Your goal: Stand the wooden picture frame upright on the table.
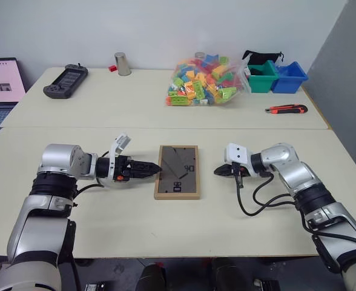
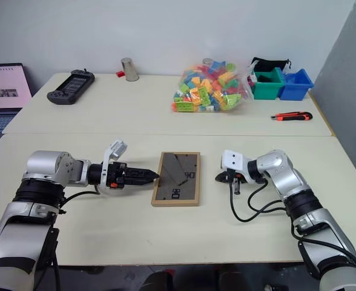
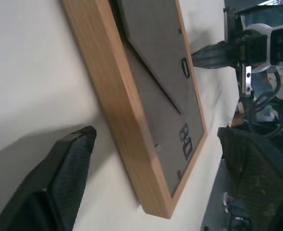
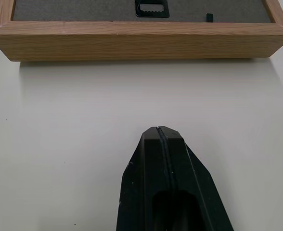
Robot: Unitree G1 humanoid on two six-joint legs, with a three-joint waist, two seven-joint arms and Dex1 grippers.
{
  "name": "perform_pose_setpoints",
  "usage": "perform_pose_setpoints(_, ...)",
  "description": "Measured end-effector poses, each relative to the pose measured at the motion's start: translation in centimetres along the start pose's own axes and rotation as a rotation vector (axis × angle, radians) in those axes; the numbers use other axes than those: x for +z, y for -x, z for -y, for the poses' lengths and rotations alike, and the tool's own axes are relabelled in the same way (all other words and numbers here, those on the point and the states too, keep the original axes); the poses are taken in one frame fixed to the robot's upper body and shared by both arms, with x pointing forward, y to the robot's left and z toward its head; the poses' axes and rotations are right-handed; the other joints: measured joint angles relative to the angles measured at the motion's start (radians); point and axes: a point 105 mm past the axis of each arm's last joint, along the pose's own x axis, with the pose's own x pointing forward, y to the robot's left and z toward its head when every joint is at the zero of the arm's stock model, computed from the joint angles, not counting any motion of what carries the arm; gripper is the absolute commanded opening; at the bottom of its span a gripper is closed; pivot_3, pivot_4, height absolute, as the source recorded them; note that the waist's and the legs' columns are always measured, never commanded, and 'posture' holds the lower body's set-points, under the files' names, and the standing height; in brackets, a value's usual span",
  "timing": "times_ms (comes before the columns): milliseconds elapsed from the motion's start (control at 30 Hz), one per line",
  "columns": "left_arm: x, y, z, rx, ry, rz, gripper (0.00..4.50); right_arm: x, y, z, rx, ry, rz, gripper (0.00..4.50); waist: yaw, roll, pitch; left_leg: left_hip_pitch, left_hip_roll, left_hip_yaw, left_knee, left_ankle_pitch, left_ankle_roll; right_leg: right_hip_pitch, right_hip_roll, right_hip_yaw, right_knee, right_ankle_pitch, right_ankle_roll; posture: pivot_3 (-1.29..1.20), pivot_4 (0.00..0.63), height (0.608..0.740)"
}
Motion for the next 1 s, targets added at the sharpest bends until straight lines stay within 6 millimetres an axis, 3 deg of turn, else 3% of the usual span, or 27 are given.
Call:
perform_pose_setpoints(333, 0.0, -1.6, -0.1, -0.020, -0.053, 0.006, 4.40, 2.6, -2.3, 0.9, -0.024, 0.044, 0.051, 0.00, 0.006, 0.000, 0.000, 0.003, -0.002, 0.000, 0.001, 0.000, 0.001, 0.001, -0.001, 0.001, 0.004, 0.000, 0.000, 0.00, 0.150, 0.740)
perform_pose_setpoints(600, 0.5, -2.1, -0.3, -0.025, -0.077, 0.013, 4.40, 1.7, -3.4, 1.0, -0.019, 0.051, 0.019, 0.00, 0.014, 0.000, -0.001, 0.004, -0.002, 0.000, 0.001, 0.000, 0.001, 0.002, -0.001, 0.002, 0.005, 0.000, 0.000, 0.00, 0.150, 0.740)
perform_pose_setpoints(1000, 0.3, -2.6, 0.0, -0.042, -0.093, -0.004, 4.40, 3.0, -5.1, 1.0, -0.011, 0.073, 0.038, 0.00, 0.015, 0.000, -0.001, 0.005, -0.002, 0.000, 0.001, 0.000, 0.001, 0.002, -0.001, 0.002, 0.005, 0.000, 0.000, 0.00, 0.150, 0.740)
